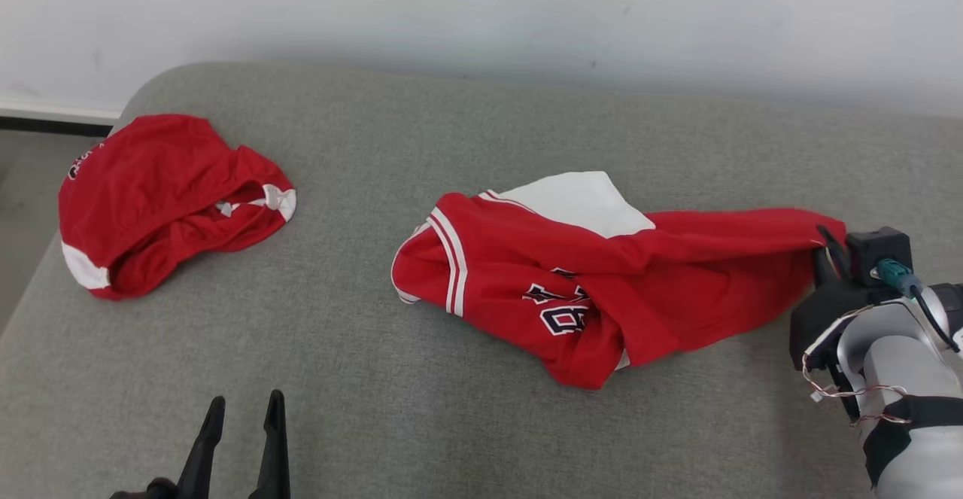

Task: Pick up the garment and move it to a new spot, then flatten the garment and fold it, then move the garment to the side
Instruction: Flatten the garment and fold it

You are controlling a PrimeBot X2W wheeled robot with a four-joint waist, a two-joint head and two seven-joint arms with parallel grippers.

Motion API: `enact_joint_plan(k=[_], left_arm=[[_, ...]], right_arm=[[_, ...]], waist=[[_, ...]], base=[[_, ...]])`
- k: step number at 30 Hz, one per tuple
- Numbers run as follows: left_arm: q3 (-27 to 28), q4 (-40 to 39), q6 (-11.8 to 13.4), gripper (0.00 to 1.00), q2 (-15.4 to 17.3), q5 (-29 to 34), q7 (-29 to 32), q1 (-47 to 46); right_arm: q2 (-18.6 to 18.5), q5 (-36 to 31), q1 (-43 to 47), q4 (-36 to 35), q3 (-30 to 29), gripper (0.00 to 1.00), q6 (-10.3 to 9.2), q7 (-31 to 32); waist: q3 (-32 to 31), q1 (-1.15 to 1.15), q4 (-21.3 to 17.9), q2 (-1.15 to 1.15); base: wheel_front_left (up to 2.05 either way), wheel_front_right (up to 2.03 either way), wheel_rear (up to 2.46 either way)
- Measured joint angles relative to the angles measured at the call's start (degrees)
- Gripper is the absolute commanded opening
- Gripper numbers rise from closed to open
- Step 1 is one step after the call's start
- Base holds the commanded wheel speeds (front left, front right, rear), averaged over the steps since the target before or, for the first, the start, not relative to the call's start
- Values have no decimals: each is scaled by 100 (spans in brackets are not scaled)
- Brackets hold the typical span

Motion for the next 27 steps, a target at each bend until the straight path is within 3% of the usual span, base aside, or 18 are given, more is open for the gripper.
enact_joint_plan(k=[6, 11, 16, 19, 23, 24, 27], left_arm=[[54, -37, 51, 100, -1, -54, 0, 192], [44, -68, 126, 100, 0, -85, 0, 296], [-20, -93, 177, 100, -2, -100, 0, 343], [-58, -82, 192, 100, -2, -124, 0, 372], [-49, -69, 192, 100, -2, -144, 0, 426], [-49, -69, 192, 100, -2, -144, 0, 426], [-13, -43, 189, 100, -3, -144, 0, 498]], right_arm=[[19, -279, 553, -723, -321, 0, 0, -70], [157, -324, 1301, -1770, -466, 0, 0, 186], [396, -247, 2405, -3159, -546, 0, 0, 670], [627, -130, 3368, -3872, -605, 0, 0, 1363], [717, 36, 3952, -4087, -555, 0, 0, 1905], [717, 36, 3952, -4087, -555, 100, 0, 1905], [828, 130, 4150, -4223, -464, 100, 0, 2120]], waist=[[-170, -1, -211, 0], [-325, -1, -441, 0], [-476, -1, -634, 0], [-581, -2, -715, -1], [-648, -1, -774, 0], [-648, -1, -774, 0], [-710, -2, -802, 0]], base=[[0, 0, 0], [0, 0, 0], [0, 0, 0], [0, 0, 0], [0, 0, 0], [0, 0, 0], [0, 0, 0]])
